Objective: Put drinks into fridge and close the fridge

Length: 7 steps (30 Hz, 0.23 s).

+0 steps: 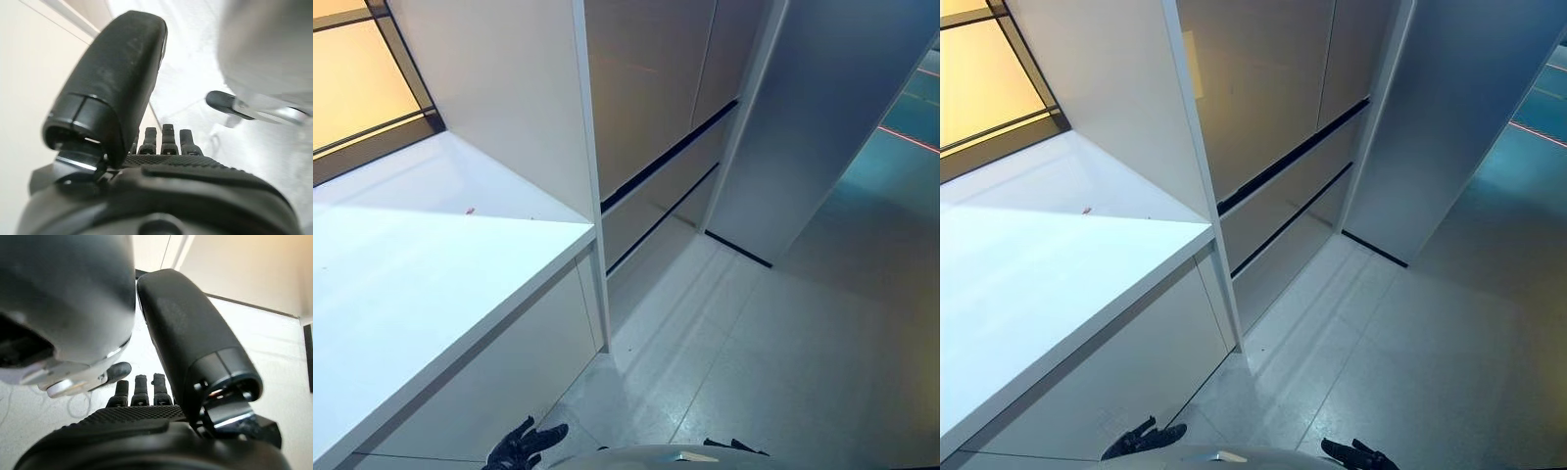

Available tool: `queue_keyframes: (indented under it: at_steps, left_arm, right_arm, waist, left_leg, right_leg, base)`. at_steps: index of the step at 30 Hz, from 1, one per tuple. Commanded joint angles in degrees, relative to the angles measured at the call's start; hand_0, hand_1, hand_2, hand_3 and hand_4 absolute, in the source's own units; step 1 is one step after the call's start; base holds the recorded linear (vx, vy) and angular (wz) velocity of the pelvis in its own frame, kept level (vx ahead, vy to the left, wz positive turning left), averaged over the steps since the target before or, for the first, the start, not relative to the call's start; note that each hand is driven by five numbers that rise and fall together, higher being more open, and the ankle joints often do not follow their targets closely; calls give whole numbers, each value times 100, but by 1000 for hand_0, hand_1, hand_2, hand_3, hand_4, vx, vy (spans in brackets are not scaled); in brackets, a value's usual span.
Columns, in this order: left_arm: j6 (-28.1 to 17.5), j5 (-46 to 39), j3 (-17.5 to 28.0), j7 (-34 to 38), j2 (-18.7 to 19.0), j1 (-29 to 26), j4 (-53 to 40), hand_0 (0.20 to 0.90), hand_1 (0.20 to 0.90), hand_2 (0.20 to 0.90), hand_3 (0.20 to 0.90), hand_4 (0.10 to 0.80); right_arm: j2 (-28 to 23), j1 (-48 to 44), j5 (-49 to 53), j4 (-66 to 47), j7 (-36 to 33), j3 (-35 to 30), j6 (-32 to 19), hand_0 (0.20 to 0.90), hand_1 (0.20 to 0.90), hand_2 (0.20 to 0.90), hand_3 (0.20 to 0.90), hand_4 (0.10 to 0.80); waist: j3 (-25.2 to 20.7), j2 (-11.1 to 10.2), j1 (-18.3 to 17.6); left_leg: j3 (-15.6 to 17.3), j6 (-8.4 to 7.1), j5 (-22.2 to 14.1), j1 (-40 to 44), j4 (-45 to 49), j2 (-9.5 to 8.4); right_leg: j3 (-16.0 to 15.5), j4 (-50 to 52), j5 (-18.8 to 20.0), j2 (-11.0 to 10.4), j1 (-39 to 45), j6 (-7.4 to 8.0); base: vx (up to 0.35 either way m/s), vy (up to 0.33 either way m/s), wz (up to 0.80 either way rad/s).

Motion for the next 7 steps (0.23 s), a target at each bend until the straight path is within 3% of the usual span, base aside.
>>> queue_keyframes:
  at_steps: [1, 7]
  left_arm:
    - [-66, 189, -167, -252, -84, -239, 101, 900, 900, 900, 900, 800]
    - [-85, 202, -359, -393, -33, -302, -37, 900, 900, 900, 900, 800]
  right_arm:
    - [-62, -290, -378, -195, 213, 154, -181, 900, 900, 900, 900, 800]
    - [-173, -388, -673, -115, 321, 348, -225, 900, 900, 900, 900, 800]
  waist:
    - [1, 132, 42]
    - [-44, 141, 94]
  left_leg:
    - [284, -59, -583, -207, 407, -21]
    - [241, -66, -578, -174, 352, -40]
  right_leg:
    - [-118, 539, -270, 126, -401, 112]
    - [-197, 502, -279, 91, -354, 133]
  base:
    - [-12, 20, 6]
    - [2, 9, 7]
